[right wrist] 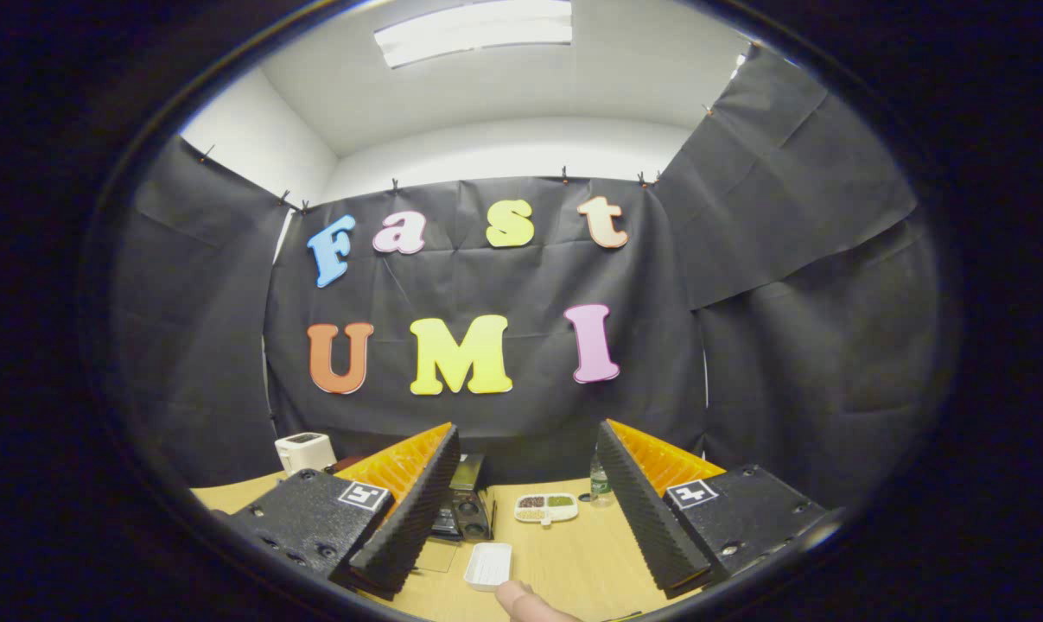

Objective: Open the electric oven with the left hand, put the food in, and close the electric oven.

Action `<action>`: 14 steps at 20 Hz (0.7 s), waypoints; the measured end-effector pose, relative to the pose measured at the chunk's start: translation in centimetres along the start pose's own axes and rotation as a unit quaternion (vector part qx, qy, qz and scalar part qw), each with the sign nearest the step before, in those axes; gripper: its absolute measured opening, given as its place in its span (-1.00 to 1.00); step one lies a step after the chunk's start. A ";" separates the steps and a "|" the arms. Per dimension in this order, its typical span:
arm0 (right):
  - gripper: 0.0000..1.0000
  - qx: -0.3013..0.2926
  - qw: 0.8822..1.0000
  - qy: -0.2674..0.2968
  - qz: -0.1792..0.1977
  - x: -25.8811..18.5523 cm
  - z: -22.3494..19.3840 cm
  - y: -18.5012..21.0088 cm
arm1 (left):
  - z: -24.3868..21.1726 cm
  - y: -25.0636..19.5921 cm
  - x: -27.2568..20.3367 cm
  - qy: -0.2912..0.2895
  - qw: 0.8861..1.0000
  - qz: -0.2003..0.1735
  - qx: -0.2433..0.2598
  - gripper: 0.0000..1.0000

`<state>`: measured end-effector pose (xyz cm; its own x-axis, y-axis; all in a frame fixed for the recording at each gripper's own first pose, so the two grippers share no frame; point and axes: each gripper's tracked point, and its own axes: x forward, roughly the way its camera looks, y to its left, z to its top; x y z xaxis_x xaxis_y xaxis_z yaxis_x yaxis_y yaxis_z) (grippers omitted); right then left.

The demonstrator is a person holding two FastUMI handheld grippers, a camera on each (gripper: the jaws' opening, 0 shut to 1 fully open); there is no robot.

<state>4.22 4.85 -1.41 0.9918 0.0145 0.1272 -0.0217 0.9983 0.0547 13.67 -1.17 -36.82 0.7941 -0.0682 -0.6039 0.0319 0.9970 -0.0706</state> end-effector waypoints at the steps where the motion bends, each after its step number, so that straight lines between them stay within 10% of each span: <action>1: 0.93 0.002 1.000 0.000 0.003 -0.1 -0.2 -0.3 | -0.4 0.0 0.5 0.008 1.000 0.004 0.002 0.87; 14: 0.90 0.003 1.000 0.019 0.001 0.4 -2.3 -2.4 | -1.2 -0.2 2.3 0.053 0.998 0.012 0.010 0.88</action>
<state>5.01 2.56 -3.78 0.9959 0.0184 0.0891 -0.0238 0.9979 0.0602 14.74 -1.60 -39.12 0.7261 -0.0460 -0.6861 0.0264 0.9989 -0.0390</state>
